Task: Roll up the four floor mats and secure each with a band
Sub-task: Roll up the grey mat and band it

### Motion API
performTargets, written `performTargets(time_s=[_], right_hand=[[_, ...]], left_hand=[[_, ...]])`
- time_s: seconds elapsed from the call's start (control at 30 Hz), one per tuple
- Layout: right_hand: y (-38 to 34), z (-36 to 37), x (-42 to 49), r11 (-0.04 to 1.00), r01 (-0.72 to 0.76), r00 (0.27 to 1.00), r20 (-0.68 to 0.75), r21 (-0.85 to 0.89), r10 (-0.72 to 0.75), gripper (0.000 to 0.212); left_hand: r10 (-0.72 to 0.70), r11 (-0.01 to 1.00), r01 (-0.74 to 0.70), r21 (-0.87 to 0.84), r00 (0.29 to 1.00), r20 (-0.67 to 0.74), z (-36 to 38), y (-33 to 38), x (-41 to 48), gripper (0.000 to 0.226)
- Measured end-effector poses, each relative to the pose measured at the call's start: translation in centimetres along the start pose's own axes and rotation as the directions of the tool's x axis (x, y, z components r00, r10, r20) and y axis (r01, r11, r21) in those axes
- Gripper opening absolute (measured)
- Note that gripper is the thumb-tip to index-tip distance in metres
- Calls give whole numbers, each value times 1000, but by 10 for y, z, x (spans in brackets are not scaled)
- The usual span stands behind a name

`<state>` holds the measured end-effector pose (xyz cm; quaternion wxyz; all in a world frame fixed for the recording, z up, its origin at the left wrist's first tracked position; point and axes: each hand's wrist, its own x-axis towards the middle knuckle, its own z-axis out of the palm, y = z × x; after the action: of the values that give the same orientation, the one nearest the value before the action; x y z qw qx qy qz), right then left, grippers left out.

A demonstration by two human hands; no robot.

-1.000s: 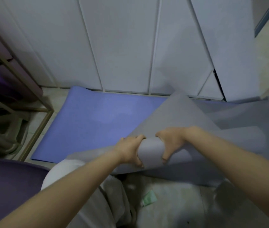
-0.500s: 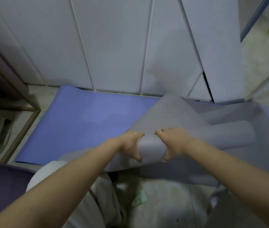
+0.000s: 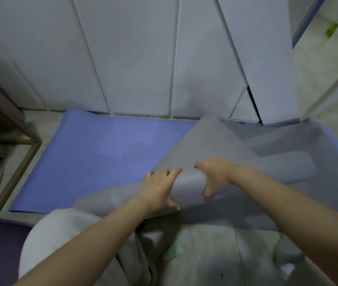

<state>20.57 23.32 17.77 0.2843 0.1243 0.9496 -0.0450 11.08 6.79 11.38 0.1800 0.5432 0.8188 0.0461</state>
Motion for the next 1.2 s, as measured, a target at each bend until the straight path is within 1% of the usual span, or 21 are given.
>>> performTargets(time_s=[0.1, 0.2, 0.3, 0.33, 0.4, 0.47, 0.53, 0.6, 0.67, 0.7, 0.77, 0.83, 0.9, 0.93, 0.97, 1.0, 1.03, 1.1, 1.13, 1.17, 1.2], right_hand=[[0, -1, -1, 996, 19, 994, 108, 83, -28, 67], [6, 5, -10, 983, -11, 986, 163, 182, -19, 64], [17, 16, -22, 963, -80, 985, 167, 258, 37, 69], [22, 19, -28, 956, -108, 988, 136, 274, 72, 73], [30, 27, -38, 946, -155, 986, -8, 285, 164, 75], [36, 33, -47, 927, -205, 942, -192, 314, 274, 71], [36, 36, -51, 906, -235, 876, -328, 352, 354, 66], [31, 37, -48, 894, -245, 832, -392, 376, 393, 65], [21, 38, -42, 884, -237, 832, -386, 403, 399, 66], [15, 39, -38, 882, -221, 849, -363, 416, 384, 65], [3, 42, -30, 889, -162, 911, -281, 428, 301, 64], [-6, 43, -22, 895, -105, 974, -135, 434, 180, 64], [-12, 39, -15, 880, -83, 997, 32, 467, 77, 66], [-14, 36, -12, 875, -76, 996, 82, 478, 41, 68], [-17, 34, -10, 879, -66, 995, 100, 472, 21, 71], [-19, 34, -8, 895, -55, 996, 92, 444, 15, 75], [-22, 35, -8, 925, -43, 998, 54, 377, 24, 79], [-31, 42, -11, 991, -30, 994, -96, 127, 43, 84], [-36, 47, -14, 1000, -30, 984, -178, 4, 30, 84], [-40, 52, -16, 997, -31, 972, -233, -68, 15, 83], [-43, 57, -18, 996, -29, 966, -258, -84, 6, 83]], left_hand=[[-28, 995, 35, -99, 997, 69, -5, 4, 1, 68], [39, 996, -26, -82, 984, 171, -20, 10, 11, 65], [112, 993, -118, 8, 959, 259, -39, 22, 27, 66], [130, 987, -150, 58, 956, 261, -46, 27, 34, 66], [173, 955, -215, 206, 964, 204, -60, 40, 47, 63], [249, 881, -263, 393, 965, 88, -71, 54, 56, 51], [333, 795, -280, 538, 943, -1, -81, 63, 61, 36], [390, 734, -287, 615, 920, -37, -90, 62, 61, 29], [395, 713, -290, 639, 918, -24, -93, 54, 55, 28], [373, 729, -289, 621, 928, -7, -91, 48, 50, 29], [297, 799, -275, 534, 954, 46, -81, 34, 37, 39], [191, 871, -240, 429, 969, 154, -71, 21, 26, 51], [98, 926, -189, 326, 956, 275, -64, 10, 20, 58], [64, 947, -163, 278, 941, 332, -61, 6, 18, 61], [40, 963, -136, 231, 924, 380, -59, 3, 18, 63], [23, 977, -109, 184, 910, 414, -57, -1, 18, 65], [11, 986, -81, 143, 900, 436, -54, -5, 19, 66], [0, 997, -35, 67, 887, 463, -48, -13, 22, 68], [-4, 999, -13, 32, 877, 481, -46, -16, 24, 70], [-5, 1000, 4, 3, 862, 506, -43, -20, 24, 72], [-3, 1000, 12, -14, 844, 537, -40, -22, 25, 73]])
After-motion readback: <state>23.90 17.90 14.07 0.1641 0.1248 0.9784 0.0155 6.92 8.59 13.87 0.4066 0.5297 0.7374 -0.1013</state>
